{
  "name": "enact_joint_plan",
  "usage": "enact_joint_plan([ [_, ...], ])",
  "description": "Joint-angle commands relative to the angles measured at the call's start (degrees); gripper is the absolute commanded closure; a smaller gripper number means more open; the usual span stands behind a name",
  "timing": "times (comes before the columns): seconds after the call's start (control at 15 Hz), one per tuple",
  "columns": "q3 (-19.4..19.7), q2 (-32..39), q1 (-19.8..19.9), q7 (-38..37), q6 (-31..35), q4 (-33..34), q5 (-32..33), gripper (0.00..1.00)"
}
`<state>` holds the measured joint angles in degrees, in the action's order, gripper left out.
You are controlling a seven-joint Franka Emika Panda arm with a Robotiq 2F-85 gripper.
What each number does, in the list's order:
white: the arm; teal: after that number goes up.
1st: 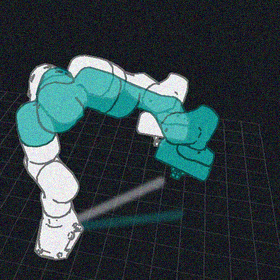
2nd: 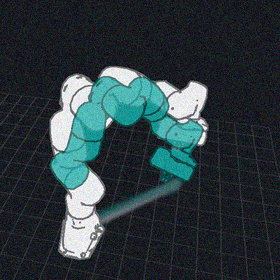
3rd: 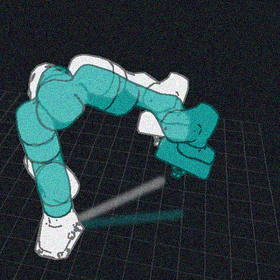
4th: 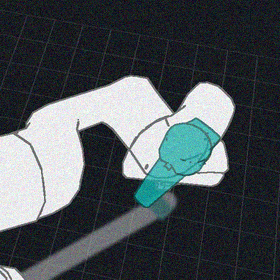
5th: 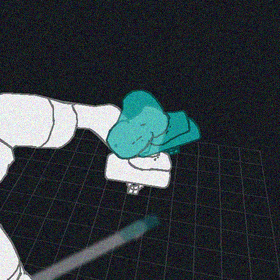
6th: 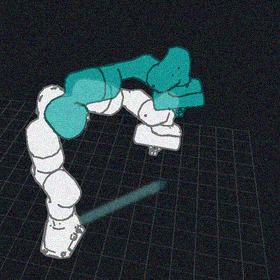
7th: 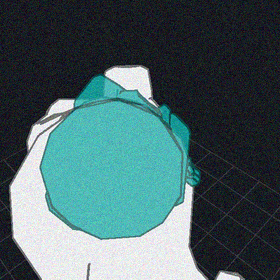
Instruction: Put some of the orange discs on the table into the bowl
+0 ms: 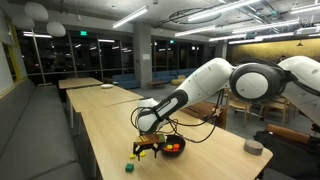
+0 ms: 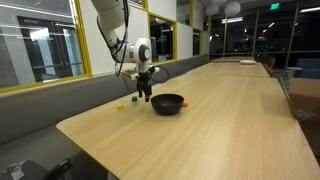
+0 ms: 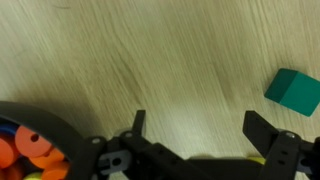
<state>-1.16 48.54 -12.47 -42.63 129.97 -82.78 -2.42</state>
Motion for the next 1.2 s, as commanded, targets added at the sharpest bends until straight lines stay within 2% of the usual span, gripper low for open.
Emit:
enact_joint_plan([
  [0.0, 1.0, 3.7, -0.5, 0.1, -0.5, 5.8, -0.9, 0.00],
  [0.53, 2.1, 7.7, -0.4, -0.9, -0.8, 12.1, -0.9, 0.00],
  [1.13, 4.3, 10.4, -0.5, -2.2, -0.7, 15.6, 0.0, 0.00],
])
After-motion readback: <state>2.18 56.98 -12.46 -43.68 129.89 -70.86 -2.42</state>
